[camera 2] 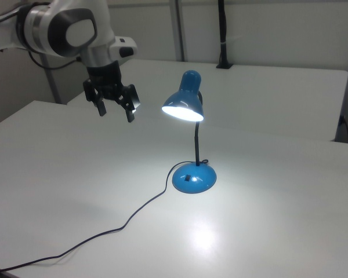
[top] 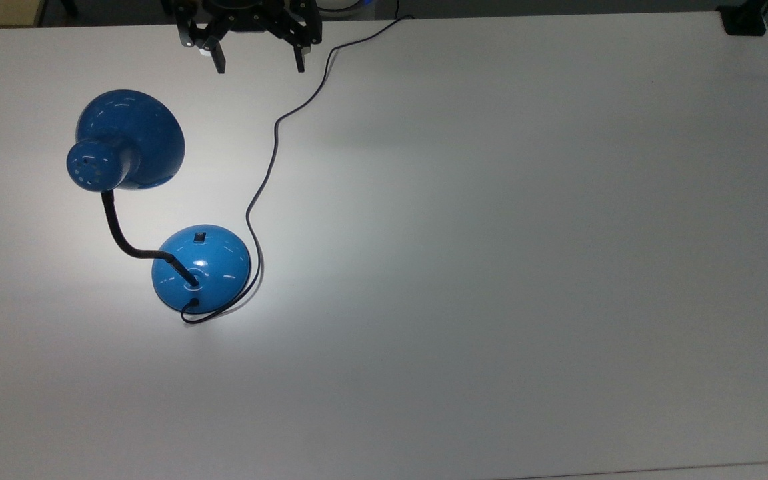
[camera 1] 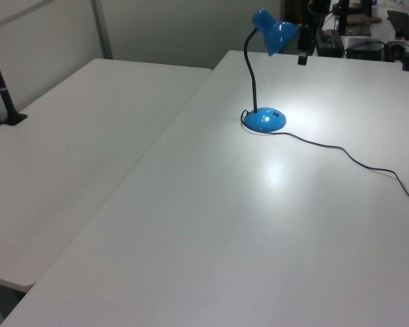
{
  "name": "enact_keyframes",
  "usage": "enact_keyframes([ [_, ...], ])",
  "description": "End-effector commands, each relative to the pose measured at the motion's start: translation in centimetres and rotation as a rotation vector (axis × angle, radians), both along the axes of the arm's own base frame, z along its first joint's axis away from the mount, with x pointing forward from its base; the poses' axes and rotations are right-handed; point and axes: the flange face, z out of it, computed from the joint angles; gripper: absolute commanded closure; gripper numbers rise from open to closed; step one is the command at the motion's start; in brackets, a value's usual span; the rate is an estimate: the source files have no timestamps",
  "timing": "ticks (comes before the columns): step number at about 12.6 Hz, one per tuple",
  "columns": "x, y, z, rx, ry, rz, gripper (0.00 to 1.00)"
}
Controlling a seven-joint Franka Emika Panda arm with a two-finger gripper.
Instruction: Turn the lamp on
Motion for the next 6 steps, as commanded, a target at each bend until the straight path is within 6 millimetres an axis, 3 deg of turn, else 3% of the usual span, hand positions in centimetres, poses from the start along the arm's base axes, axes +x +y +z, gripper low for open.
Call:
enact_keyframes([
  [1, -0.11, 1.25, 2.61, 0.007, -0.030, -0.006, 0.00],
  [6, -0.17, 1.38, 2.91, 0.010, -0.020, -0.008, 0.00],
])
